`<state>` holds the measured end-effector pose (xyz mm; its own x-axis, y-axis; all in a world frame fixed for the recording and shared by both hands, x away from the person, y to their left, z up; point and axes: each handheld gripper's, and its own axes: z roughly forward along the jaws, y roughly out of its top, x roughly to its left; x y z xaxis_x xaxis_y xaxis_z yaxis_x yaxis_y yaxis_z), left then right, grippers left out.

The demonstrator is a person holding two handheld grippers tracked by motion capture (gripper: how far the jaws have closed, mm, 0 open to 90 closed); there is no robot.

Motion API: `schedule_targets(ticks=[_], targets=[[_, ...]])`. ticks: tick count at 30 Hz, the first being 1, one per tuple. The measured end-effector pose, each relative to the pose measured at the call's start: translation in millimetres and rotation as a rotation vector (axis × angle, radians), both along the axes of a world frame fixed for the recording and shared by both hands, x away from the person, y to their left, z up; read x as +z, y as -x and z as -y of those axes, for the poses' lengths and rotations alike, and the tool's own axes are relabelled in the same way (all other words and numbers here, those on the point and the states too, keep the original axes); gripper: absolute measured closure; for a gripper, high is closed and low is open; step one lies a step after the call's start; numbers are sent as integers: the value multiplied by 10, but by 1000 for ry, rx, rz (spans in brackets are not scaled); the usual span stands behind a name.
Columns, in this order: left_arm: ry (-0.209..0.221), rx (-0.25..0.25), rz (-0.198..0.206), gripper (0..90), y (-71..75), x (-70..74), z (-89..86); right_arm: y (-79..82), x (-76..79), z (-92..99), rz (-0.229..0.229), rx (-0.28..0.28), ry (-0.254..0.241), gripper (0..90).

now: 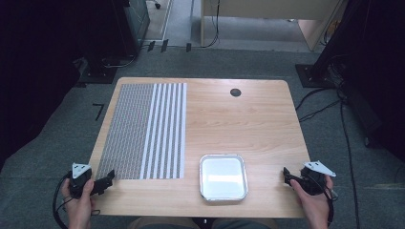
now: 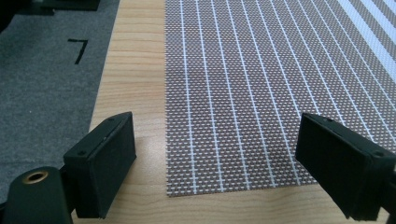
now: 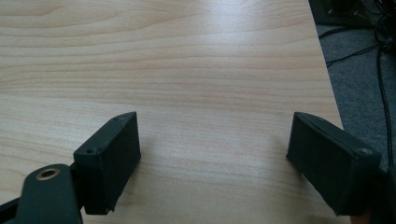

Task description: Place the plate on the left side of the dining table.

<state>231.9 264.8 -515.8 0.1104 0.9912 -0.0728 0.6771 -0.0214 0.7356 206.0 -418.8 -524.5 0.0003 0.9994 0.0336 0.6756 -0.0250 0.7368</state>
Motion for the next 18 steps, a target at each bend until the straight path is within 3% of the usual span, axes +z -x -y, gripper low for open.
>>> schedule_targets(ticks=[5, 9, 18], targets=[[8, 21, 7, 121, 17, 31, -24, 6, 28, -4, 3, -8, -25, 180], [16, 34, 6, 120, 26, 62, -12, 12, 107, -44, 34, -21, -40, 188], [2, 45, 25, 112, 35, 163, 164, 27, 284, -223, 95, -47, -58, 227]])
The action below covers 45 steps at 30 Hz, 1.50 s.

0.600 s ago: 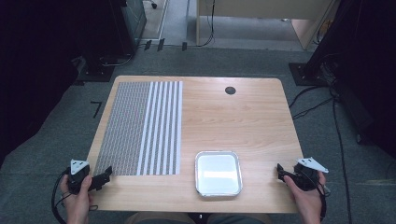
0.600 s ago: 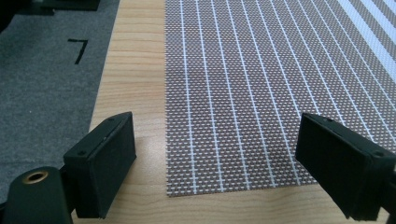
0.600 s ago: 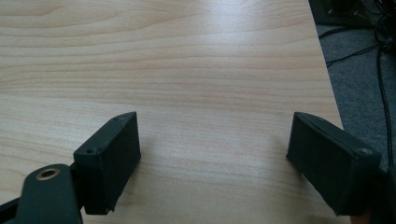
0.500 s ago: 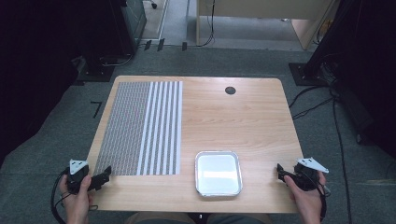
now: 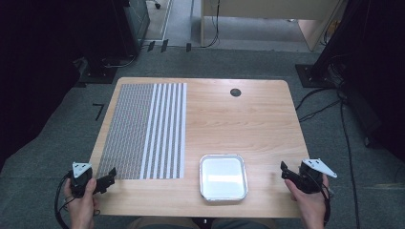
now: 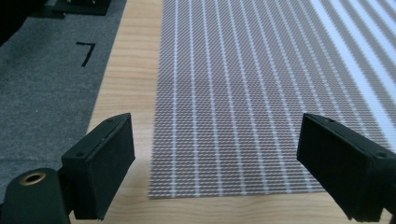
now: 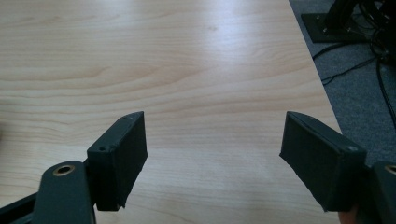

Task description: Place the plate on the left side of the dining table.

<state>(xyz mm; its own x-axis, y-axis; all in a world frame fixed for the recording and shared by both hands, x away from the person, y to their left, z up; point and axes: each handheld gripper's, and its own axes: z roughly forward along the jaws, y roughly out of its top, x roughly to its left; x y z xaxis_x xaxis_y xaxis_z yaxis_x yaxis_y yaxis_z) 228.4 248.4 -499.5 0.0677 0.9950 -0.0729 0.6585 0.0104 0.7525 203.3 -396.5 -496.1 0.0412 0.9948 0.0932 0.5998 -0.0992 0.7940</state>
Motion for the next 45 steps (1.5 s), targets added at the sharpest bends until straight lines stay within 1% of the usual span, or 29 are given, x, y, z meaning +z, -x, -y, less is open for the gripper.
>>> schedule_targets(ticks=[1, 2, 4, 7, 8, 13, 18, 20, 24, 27, 30, 34, 39, 45], targets=[[4, 3, 7, 117, 6, 19, 20, 2, 17, -26, 8, 2, -1, 227], [4, 6, 14, 141, 10, 38, 40, 3, 30, -45, 13, 4, -1, 227], [-4, 2, 23, 143, 17, 67, 79, 6, 52, -81, 19, 10, -4, 228], [9, -16, 33, 143, 24, 90, 119, 10, 76, -124, 27, 14, -5, 229], [12, -21, 37, 143, 24, 95, 135, 15, 88, -148, 31, 17, -16, 233], [6, -42, 40, 143, 23, 130, 227, 17, 110, -201, 29, 39, -22, 231], [20, -60, 42, 142, 10, 166, 363, 22, 149, -279, 42, 58, -25, 246], [25, -63, 42, 142, 6, 175, 421, 27, 166, -331, 48, 64, -18, 274], [33, -79, 36, 142, -7, 187, 547, 29, 176, -370, 58, 72, -15, 303], [37, -94, 33, 142, -15, 190, 642, 34, 188, -410, 71, 79, -24, 358], [35, -124, 30, 142, -23, 197, 766, 41, 202, -450, 82, 88, -34, 401], [29, -148, 28, 142, -35, 209, 906, 55, 231, -516, 99, 96, -50, 468], [38, -187, 23, 142, -36, 221, 1085, 56, 245, -564, 99, 111, -60, 507], [49, -213, 22, 142, -46, 226, 1308, 48, 239, -637, 93, 134, -74, 551]])
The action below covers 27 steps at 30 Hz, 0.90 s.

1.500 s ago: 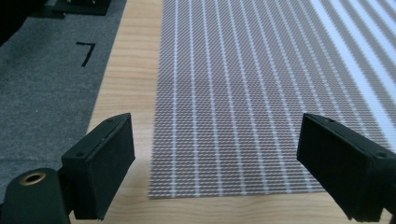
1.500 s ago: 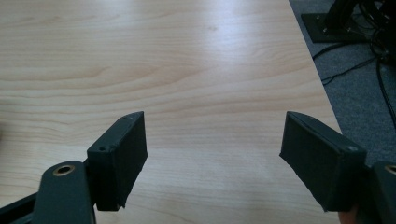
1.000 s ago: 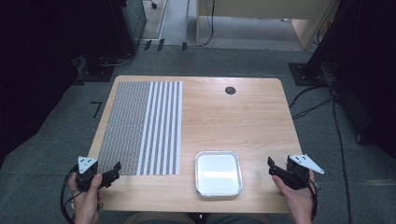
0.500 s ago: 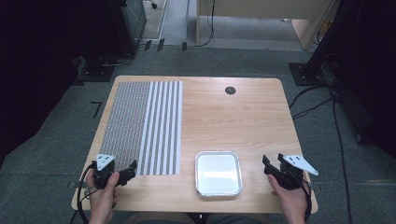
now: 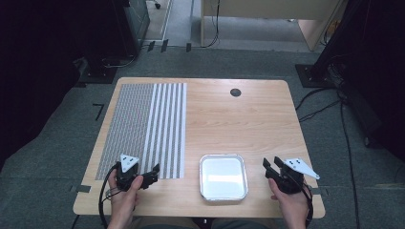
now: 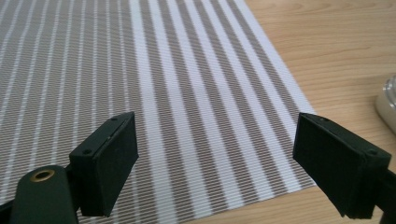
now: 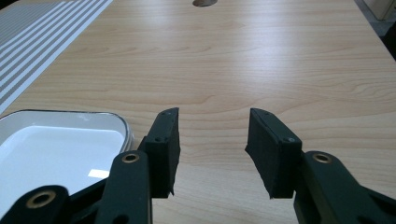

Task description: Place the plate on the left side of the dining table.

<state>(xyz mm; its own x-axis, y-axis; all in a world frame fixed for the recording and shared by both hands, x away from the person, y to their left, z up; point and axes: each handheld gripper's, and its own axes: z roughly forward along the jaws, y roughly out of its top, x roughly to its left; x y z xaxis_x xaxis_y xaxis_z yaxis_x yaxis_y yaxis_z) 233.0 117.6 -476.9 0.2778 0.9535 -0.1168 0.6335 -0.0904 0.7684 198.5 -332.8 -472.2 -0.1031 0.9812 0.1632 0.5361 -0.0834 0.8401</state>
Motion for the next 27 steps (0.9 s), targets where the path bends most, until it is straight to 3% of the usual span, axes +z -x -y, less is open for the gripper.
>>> schedule_targets(ticks=[11, 18, 25, 27], targets=[[10, -62, -13, 143, -13, -17, 404, -16, -32, -157, -18, 47, -21, 615], [31, -96, -15, 143, -13, -36, 624, -10, -43, -210, -6, 55, -33, 651], [36, -117, -34, 155, -14, -70, 820, -23, -66, -279, -35, 50, -34, 688], [44, -112, -37, 200, -9, -76, 859, -34, -82, -303, -52, 55, -26, 691]])
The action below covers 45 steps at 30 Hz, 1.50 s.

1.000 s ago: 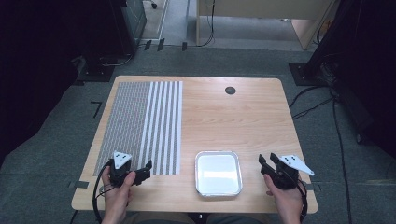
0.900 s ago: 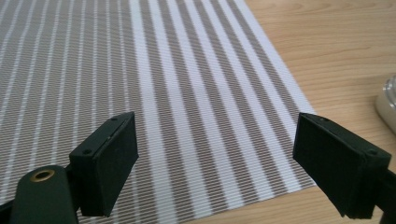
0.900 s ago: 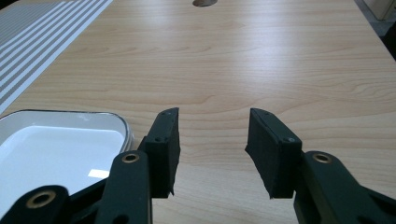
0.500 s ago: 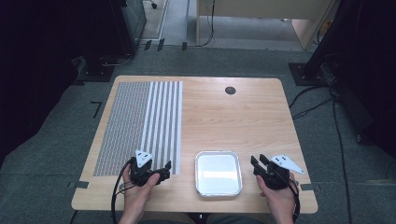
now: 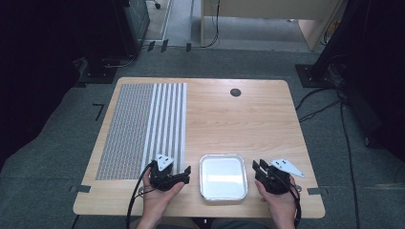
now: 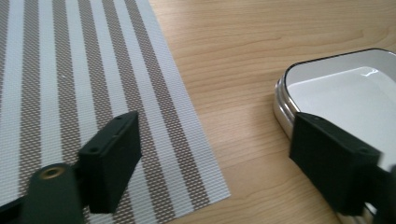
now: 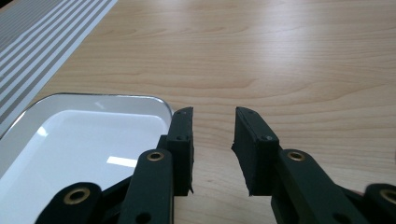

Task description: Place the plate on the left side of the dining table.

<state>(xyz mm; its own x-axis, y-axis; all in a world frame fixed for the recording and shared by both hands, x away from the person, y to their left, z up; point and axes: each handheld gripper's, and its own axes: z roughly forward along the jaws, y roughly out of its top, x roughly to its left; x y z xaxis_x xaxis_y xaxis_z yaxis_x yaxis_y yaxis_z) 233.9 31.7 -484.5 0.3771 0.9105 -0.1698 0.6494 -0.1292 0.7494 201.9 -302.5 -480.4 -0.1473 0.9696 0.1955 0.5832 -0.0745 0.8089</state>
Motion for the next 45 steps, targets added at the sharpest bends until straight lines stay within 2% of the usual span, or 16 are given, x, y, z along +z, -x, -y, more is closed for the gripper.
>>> schedule_targets(ticks=[3, 6, 7, 9, 12, 13, 14, 16, 17, 19, 23, 28, 34, 37, 42, 45], targets=[[9, 0, -8, 280, 4, -10, 47, -2, -23, -40, -8, 14, 3, 693], [18, -22, -7, 365, 16, -25, 114, -7, -54, -89, -13, 32, 4, 703], [17, -31, -9, 365, 19, -31, 134, -7, -54, -89, -13, 32, 4, 703], [11, -42, -12, 407, 32, -47, 191, -8, -71, -97, -8, 29, -16, 710], [5, -48, -10, 462, 51, -64, 256, -11, -90, -103, -24, 19, -77, 736], [3, -52, -11, 486, 57, -70, 279, -12, -94, -104, -26, 20, -81, 744], [19, -68, -21, 535, 58, -83, 312, -14, -106, -111, -30, 27, -80, 749], [33, -87, -36, 554, 55, -96, 337, -15, -111, -110, -31, 28, -84, 756], [39, -97, -42, 592, 53, -103, 349, -15, -121, -108, -41, 32, -113, 769], [35, -91, -41, 630, 56, -113, 369, -19, -137, -99, -54, 32, -136, 779], [47, -91, -46, 635, 50, -114, 358, -30, -169, -99, -78, 38, -158, 803], [78, -73, -18, 635, 97, -75, 334, -39, -195, -88, -100, 37, -176, 837], [95, -109, -26, 639, 131, -102, 413, -42, -201, -80, -114, 40, -212, 869], [93, -120, -37, 644, 145, -115, 457, -37, -203, -85, -131, 59, -247, 879], [62, -138, -52, 664, 153, -155, 508, -33, -214, -108, -143, 55, -238, 890], [39, -132, -53, 678, 156, -180, 540, -11, -214, -155, -118, 48, -194, 888]])
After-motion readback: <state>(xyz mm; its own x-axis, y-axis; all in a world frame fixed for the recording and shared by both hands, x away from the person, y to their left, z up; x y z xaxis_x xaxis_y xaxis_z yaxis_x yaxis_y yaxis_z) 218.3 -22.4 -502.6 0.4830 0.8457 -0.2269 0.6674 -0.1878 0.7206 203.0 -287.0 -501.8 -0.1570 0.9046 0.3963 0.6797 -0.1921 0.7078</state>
